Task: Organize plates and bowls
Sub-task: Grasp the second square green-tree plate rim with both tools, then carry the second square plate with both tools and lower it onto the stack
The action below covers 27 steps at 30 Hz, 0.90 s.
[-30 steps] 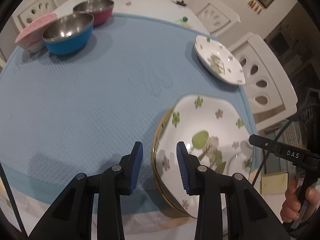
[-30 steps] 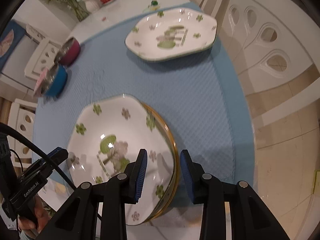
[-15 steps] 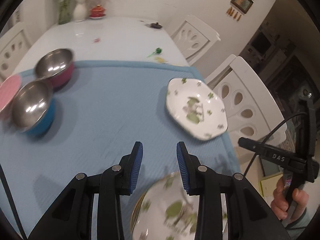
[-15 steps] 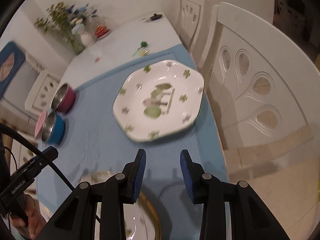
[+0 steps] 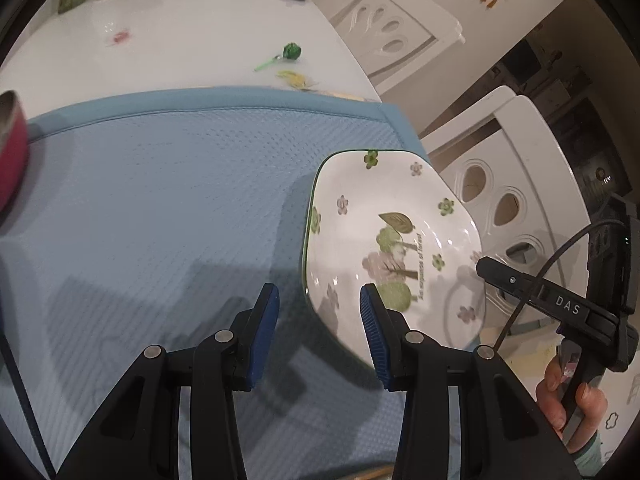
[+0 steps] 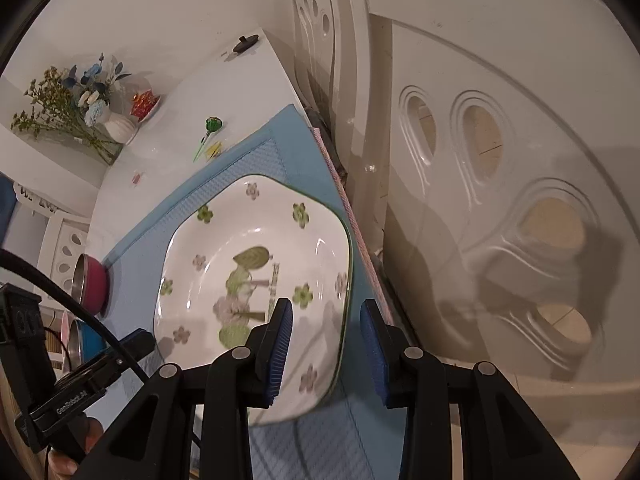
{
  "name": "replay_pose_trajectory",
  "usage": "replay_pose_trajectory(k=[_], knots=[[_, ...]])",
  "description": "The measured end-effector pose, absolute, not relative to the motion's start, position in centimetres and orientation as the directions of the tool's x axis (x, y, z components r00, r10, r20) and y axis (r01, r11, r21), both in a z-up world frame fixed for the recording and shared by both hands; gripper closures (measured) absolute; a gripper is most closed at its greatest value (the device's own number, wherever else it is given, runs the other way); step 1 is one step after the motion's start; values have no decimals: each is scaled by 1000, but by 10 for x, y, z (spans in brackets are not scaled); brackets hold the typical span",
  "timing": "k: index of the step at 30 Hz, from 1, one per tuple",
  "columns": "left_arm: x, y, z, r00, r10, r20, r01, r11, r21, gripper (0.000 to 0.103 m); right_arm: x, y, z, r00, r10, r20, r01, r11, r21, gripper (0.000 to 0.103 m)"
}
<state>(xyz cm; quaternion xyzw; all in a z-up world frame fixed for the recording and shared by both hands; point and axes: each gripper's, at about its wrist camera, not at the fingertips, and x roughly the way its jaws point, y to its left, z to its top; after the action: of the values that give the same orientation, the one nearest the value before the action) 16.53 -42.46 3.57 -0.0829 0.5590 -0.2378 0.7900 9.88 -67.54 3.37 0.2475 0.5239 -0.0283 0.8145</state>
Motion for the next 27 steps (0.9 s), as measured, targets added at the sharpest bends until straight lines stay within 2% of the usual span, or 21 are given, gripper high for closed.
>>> replay_pose_trajectory(k=[3, 8, 11, 20, 27], knots=[[172, -431, 29, 243, -475, -846, 286, 868, -405, 64, 105, -670, 30, 444, 212, -871, 284, 888, 361, 69], [177, -432, 25, 238, -479, -845, 296, 864, -406, 64, 103, -653, 37, 438, 124, -890, 248, 936, 252, 69], [181, -426, 24, 246, -471, -847, 280, 871, -403, 64, 99, -645, 37, 435, 120, -893, 247, 937, 246, 69], [192, -407, 18, 254, -455, -854, 231, 886, -403, 64, 93, -637, 19, 428, 297, -854, 200, 890, 409, 69], [195, -409, 7, 261, -465, -846, 223, 881, -416, 64, 124, -660, -5, 435, 400, -806, 196, 832, 519, 69]])
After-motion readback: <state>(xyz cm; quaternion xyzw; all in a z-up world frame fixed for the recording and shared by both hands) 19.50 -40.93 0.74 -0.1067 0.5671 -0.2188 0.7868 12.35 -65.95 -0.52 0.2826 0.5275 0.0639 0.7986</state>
